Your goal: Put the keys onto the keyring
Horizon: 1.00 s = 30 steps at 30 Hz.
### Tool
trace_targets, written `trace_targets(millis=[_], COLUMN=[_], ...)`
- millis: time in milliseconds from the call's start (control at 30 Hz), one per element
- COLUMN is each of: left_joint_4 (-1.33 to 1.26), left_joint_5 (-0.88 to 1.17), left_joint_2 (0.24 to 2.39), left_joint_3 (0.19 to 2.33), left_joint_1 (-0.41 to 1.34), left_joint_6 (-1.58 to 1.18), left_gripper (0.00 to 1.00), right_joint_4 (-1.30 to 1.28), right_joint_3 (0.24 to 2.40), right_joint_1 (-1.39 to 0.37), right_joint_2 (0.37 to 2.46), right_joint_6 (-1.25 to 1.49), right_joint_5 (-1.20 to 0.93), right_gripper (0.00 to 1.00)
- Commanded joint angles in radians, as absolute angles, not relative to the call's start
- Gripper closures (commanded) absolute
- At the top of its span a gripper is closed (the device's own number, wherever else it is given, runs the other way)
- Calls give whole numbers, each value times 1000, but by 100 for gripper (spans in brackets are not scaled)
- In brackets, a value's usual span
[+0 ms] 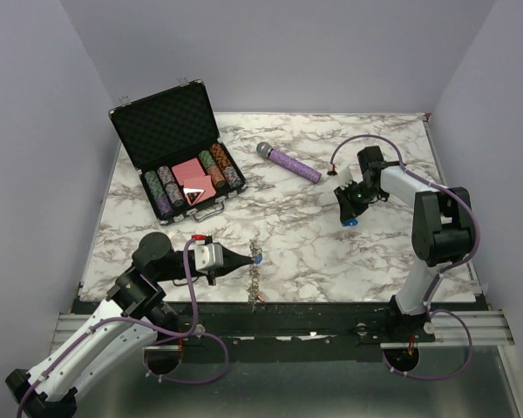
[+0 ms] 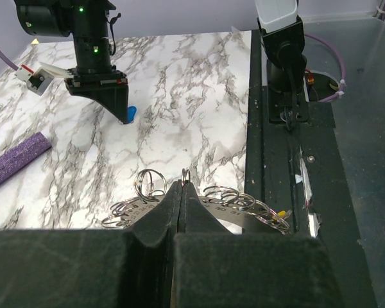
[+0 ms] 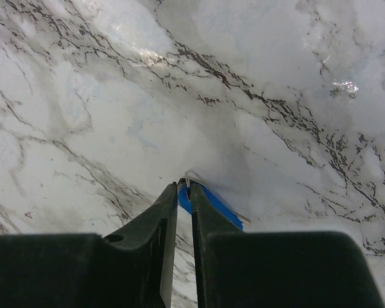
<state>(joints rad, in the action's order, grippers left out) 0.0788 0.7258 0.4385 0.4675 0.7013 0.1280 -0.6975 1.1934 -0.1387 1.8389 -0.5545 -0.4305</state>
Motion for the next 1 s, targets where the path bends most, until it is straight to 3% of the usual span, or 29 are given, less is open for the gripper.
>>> trace_targets(millis=[0, 500, 967], left_joint_4=[48, 48, 48], left_joint_5=[729, 730, 730], left_joint_2=[437, 439, 437], left_joint_3=[508, 509, 509], left_joint_1=[695, 695, 690], left_joint_6=[140, 141, 140], left_gripper=[100, 100, 100], right_joint_4=[-709, -722, -735], right_joint_3=[1226, 1236, 1239], right_joint_1=[-147, -152, -152], right_joint_2=[1861, 1870, 1868], right_joint_6=[-555, -560, -568], right_joint_5=[-410, -414, -417], right_gripper=[78, 79, 86])
